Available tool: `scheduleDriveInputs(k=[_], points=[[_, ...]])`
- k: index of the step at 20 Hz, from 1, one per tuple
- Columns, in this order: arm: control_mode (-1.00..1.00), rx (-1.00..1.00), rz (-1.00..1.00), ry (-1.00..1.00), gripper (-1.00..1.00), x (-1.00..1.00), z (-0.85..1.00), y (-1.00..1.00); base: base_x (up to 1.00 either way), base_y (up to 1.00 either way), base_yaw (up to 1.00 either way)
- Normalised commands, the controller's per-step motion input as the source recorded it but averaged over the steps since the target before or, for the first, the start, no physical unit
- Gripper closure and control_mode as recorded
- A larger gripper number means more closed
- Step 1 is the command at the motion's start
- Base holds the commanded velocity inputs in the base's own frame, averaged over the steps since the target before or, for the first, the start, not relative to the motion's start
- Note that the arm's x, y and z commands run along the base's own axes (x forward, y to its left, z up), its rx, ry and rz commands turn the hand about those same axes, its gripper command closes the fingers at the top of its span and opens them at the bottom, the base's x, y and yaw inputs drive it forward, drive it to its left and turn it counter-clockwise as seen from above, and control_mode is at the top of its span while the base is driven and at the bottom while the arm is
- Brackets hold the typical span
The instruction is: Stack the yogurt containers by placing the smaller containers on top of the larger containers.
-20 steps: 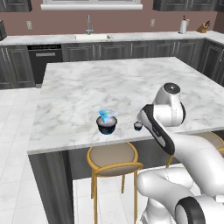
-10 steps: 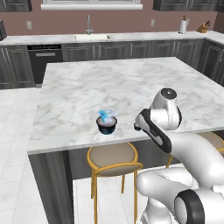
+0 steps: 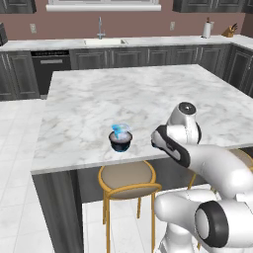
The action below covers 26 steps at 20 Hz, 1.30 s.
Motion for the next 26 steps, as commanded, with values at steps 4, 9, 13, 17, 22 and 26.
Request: scheduleDriveInputs(k=[4, 9, 13, 17, 22, 26], points=[[-1.00, 0.00, 0.00, 0.00, -1.00, 0.13, -0.18, 0.00, 0.00, 0.00, 0.00], [-1.00, 0.00, 0.00, 0.00, -1.00, 0.14, -0.18, 0.00, 0.00, 0.00, 0.00], [-1.00, 0.00, 0.00, 0.00, -1.00, 0.18, -0.15, 0.00, 0.00, 0.00, 0.00], [-1.00, 0.00, 0.00, 0.00, -1.00, 0.19, -0.13, 0.00, 0.00, 0.00, 0.00], [-1.00, 0.00, 0.00, 0.00, -1.00, 0.16, -0.11, 0.00, 0.00, 0.00, 0.00], [-1.00, 0.00, 0.00, 0.00, -1.00, 0.17, -0.10, 0.00, 0.00, 0.00, 0.00]])
